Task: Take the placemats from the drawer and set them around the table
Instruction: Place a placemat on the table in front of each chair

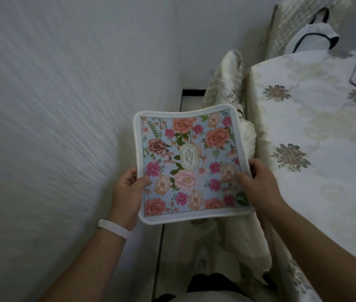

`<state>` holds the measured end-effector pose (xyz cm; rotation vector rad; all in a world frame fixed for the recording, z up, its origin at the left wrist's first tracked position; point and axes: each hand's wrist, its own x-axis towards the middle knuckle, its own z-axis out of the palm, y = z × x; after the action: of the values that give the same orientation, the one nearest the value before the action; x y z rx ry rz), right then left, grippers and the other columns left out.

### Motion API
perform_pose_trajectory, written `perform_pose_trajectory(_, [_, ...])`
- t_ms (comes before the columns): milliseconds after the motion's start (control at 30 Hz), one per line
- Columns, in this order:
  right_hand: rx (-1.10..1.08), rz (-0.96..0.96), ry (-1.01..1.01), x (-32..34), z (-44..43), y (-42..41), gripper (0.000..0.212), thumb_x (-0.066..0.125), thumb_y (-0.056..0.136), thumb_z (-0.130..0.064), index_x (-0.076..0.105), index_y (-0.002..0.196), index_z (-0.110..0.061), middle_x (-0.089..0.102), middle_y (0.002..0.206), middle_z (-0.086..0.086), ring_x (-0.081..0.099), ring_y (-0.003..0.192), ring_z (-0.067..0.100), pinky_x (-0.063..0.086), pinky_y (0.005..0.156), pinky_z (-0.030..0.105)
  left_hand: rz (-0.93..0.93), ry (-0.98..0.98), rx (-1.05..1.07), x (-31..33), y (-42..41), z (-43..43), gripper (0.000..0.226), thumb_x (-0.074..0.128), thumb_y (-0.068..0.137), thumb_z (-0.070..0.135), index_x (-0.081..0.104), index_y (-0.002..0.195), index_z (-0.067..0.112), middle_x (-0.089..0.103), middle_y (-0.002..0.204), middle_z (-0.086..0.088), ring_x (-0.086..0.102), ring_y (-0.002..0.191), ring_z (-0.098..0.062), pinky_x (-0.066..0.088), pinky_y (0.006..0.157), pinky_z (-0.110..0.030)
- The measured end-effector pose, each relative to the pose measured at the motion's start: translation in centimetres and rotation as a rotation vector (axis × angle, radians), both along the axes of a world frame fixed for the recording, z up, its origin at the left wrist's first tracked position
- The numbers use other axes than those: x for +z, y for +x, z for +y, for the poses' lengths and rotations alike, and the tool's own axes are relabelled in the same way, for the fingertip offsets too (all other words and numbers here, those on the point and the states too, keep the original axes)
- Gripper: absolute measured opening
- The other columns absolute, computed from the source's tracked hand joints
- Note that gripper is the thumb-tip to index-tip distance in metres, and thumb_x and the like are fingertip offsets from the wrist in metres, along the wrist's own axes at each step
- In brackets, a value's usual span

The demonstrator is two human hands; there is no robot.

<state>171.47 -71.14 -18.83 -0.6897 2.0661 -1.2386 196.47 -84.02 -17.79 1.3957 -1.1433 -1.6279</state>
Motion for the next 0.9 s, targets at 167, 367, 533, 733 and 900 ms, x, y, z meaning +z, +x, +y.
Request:
perform_pose_trajectory(167, [-0.134,0.023,-0.005,0.9,-1.4,-3.6,0.016,0.063,0.092,-0.026,0.054,0.106,-0.026,0.065,0.095,-0.009,0.067,0.079,0.009,0.056,0.061,0.027,-0.004,0.012,-0.123,0.8,-6.3,-5.0,0.018,0.06,0.09,0.0,0.068,0.1,0.013,0.074,0.092,-0.014,0.072,0.08,-0.033,0.06,0.067,-0.045])
perform_pose_trajectory(367, [-0.409,-0.019,0.041,0.3,-0.8,-8.1,0.015,0.065,0.089,-0.031,0.055,0.101,-0.029,0.069,0.095,-0.005,0.072,0.08,0.015,0.062,0.068,0.041,-0.033,0.015,-0.384,0.0,-15.6,-11.4,0.015,0.061,0.09,0.001,0.068,0.097,0.012,0.074,0.091,-0.014,0.072,0.078,-0.032,0.06,0.066,-0.044])
perform_pose_trajectory(533, [-0.696,-0.065,0.05,0.1,-0.8,-10.4,0.01,0.063,0.092,-0.018,0.056,0.098,-0.023,0.068,0.093,-0.003,0.07,0.077,0.013,0.055,0.056,0.026,0.012,0.021,-0.736,-1.2,-25.2,-17.3,0.018,0.058,0.089,-0.005,0.065,0.102,0.004,0.072,0.092,-0.014,0.072,0.078,-0.029,0.061,0.065,-0.042])
perform_pose_trajectory(733, [-1.008,-0.061,0.096,0.4,-0.1,-11.1,0.011,0.063,0.093,-0.017,0.055,0.098,-0.023,0.068,0.095,-0.001,0.07,0.083,0.019,0.057,0.064,0.035,0.048,0.031,-1.073,-2.6,-37.2,-18.4,0.016,0.061,0.089,-0.002,0.069,0.1,0.006,0.074,0.094,-0.016,0.071,0.084,-0.036,0.06,0.073,-0.046])
perform_pose_trajectory(900, [-1.18,-0.006,0.105,2.8,1.6,-11.1,0.012,0.06,0.093,-0.015,0.055,0.102,-0.021,0.068,0.093,0.0,0.069,0.08,0.019,0.055,0.06,0.031,0.054,0.102,-1.242,-1.6,-42.3,-14.9,0.015,0.061,0.091,0.0,0.068,0.104,0.003,0.074,0.092,-0.016,0.071,0.085,-0.037,0.061,0.071,-0.044])
